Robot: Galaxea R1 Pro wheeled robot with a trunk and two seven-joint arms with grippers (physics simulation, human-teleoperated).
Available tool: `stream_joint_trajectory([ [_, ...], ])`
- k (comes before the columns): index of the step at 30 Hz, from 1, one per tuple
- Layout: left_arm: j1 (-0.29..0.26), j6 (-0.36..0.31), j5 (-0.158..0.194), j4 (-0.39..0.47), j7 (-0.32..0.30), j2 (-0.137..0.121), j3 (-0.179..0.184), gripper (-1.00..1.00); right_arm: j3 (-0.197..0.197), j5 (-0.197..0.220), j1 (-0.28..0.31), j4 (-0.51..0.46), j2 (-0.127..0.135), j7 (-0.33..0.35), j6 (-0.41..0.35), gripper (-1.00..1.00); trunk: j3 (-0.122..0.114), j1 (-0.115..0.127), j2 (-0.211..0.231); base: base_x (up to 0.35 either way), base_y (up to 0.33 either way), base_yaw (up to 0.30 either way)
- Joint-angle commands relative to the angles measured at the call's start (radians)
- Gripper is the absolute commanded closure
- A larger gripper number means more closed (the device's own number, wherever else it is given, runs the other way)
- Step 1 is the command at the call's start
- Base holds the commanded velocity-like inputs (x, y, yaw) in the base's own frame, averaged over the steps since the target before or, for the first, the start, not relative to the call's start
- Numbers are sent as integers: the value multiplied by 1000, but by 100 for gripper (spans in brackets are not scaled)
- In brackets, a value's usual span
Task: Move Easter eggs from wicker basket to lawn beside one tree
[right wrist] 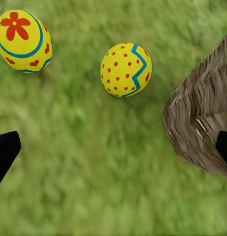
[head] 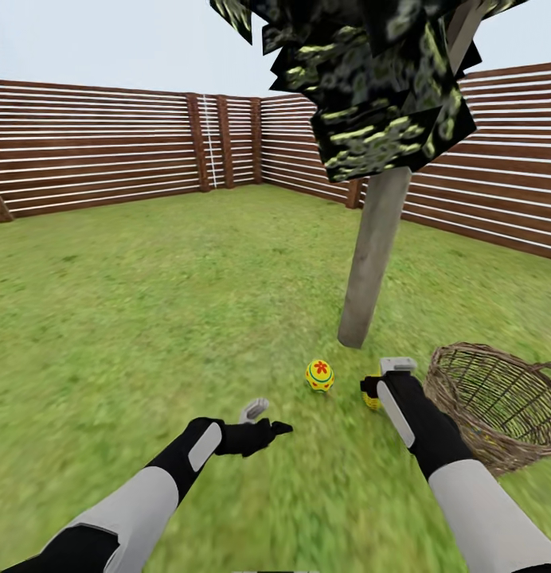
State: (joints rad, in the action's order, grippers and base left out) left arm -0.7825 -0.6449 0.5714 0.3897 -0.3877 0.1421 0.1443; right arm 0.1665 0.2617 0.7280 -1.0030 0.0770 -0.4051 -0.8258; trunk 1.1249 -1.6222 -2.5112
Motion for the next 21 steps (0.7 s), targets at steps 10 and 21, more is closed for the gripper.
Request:
stream_joint_trajectory([
  [10,-1,97,1,-27,3,3,4,-100,1,12,26,-186,2,-73,-175,-100,-38,5,2,0,0,0],
  [21,-1,103,1,-31,3,3,3,-100,-60,25,131,-152,100,-90,-202,-100,-80,10,5,0,0,0],
])
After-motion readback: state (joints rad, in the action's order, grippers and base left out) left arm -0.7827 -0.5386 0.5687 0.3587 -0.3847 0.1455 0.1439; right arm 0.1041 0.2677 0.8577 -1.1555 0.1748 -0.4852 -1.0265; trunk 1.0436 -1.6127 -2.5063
